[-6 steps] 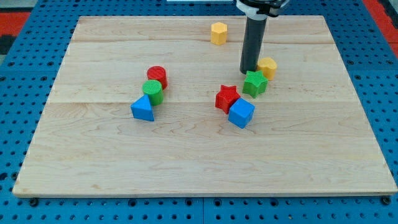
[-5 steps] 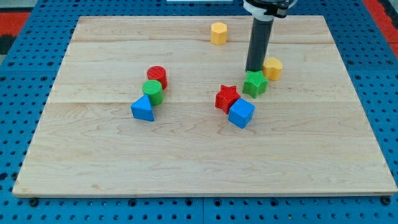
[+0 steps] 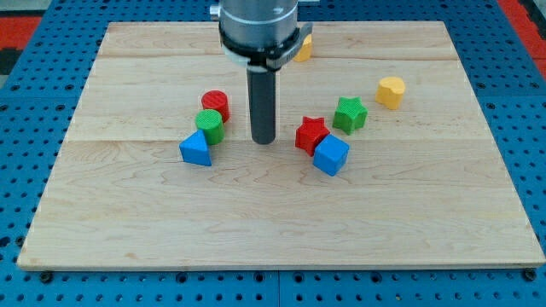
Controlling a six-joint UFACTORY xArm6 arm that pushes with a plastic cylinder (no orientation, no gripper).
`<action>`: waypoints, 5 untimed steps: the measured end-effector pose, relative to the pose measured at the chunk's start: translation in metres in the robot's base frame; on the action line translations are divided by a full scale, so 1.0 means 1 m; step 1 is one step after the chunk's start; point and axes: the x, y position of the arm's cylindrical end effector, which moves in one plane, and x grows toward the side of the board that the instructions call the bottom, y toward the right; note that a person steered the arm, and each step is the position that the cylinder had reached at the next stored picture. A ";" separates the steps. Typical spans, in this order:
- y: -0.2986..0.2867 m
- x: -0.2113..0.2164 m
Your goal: Slightly move the red star to the right
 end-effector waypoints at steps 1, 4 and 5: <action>0.026 0.001; 0.015 0.058; 0.083 0.073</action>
